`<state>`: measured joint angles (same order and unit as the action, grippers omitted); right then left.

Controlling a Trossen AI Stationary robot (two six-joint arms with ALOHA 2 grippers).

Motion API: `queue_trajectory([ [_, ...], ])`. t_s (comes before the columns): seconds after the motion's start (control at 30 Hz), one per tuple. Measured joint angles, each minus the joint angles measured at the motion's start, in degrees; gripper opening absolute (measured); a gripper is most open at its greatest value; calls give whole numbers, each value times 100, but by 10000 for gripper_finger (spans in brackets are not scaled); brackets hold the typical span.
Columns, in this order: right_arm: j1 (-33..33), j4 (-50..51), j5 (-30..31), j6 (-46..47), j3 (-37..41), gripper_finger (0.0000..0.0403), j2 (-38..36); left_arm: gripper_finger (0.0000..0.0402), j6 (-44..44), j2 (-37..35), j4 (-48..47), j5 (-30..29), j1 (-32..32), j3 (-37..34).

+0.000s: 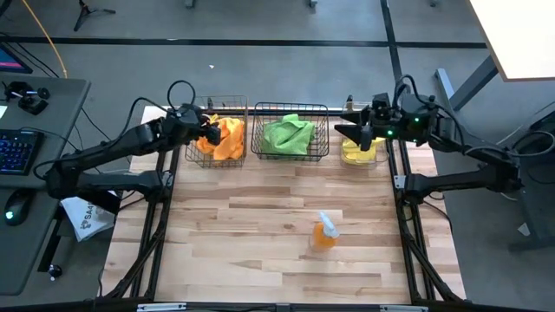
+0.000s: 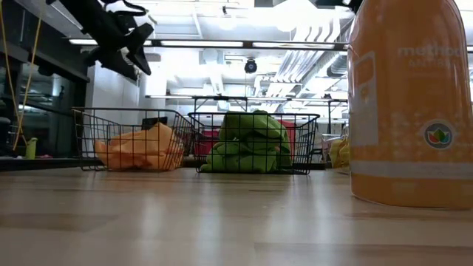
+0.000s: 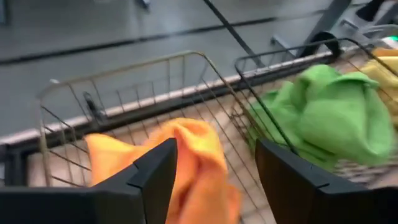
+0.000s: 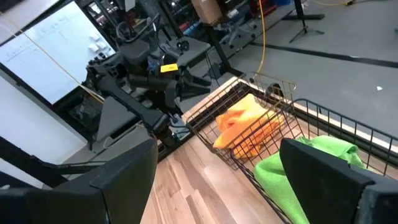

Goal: Sort microfiber towel by color & place in baskets
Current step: Return to Home Position

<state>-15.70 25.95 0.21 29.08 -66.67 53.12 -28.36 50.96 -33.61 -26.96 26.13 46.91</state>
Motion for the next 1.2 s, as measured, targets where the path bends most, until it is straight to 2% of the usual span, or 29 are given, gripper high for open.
queue_trajectory([
  [0.17, 1, 174, 0, -105, 0, 332, -40, 207, -440, -23, 109, 990, -13, 221],
  [0.3, 0, 370, 0, -105, -1, 332, -37, 207, -611, -17, 837, 1508, -278, 236],
  [0.5, 0, 582, 1, -105, 0, 332, -40, 207, -389, 67, 2591, 1475, -940, 236],
  [0.63, 0, 659, 0, -105, 0, 332, -37, 207, -44, 130, 3373, 1464, -1342, 236],
  [0.93, 46, 1161, -391, -107, 0, 332, -97, 207, 440, 179, 4021, 1444, -2113, 232],
  [1.1, 412, 1465, -270, -81, 0, 332, -322, 207, 671, 175, 4380, 1440, -2407, 231],
  [1.2, 764, 1697, 86, 57, 0, 332, -514, 207, 755, 177, 4450, 1438, -2543, 230],
])
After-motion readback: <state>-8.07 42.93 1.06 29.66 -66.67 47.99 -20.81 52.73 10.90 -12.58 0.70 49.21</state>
